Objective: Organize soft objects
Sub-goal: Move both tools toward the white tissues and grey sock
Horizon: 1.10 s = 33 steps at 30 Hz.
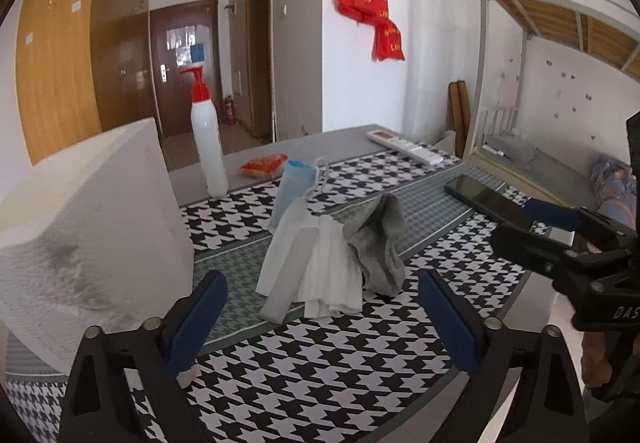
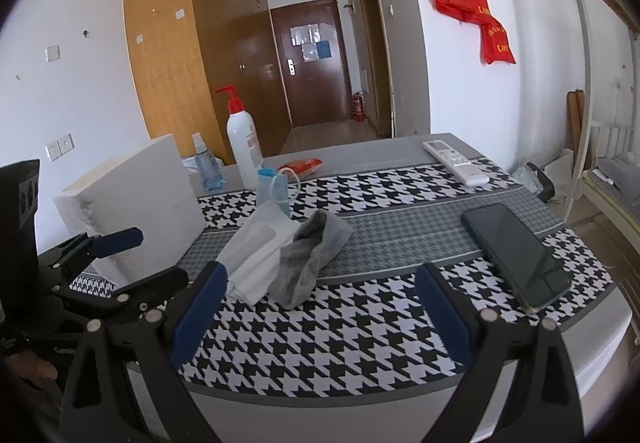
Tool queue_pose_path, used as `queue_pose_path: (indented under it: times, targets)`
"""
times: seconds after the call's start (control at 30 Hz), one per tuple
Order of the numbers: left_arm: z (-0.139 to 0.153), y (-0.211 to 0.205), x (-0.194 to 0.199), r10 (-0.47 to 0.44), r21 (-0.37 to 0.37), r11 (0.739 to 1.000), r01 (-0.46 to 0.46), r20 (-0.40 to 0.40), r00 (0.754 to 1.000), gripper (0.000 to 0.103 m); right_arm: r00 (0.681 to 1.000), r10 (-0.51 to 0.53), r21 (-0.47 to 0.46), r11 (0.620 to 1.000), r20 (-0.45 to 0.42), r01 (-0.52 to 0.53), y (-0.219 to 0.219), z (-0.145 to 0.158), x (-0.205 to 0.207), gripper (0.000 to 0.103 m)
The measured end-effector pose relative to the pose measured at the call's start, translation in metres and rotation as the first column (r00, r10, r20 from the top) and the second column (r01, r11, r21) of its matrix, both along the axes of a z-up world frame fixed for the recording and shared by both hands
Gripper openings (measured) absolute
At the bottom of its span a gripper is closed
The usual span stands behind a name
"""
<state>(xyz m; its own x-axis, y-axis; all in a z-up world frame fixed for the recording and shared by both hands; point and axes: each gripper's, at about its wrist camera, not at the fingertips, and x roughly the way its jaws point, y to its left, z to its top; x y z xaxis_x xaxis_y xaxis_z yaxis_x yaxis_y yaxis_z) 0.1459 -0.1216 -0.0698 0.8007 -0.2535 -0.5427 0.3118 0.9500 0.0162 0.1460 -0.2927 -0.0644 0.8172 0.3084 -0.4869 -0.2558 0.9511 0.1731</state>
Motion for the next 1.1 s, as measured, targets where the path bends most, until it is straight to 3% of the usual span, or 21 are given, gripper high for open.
queue_pose_path:
  times: [0.13,0.67,1.1]
  targets:
    - [-0.006,-0.002,0.008,-0.003,0.011,1.0,0.003,-0.023,1.0,0.085,1.0,0.001,-0.001,1.0,-0.011,-0.001,-0.001,-0.004,0.007,0.097]
    - [-0.024,0.002,0.036,0.055,0.037,0.998,-0.051,-0.101,0.993,0.083,0.997,0.033,0.005,0.999,-0.07,-0.032,0.005,-0.017,0.037,0.097]
    - [-0.038,0.006,0.053,0.099,0.065,0.994,-0.09,-0.147,0.984,0.064,0.993,0.065,0.009,0.998,-0.099,-0.064,0.011,-0.022,0.048,0.097]
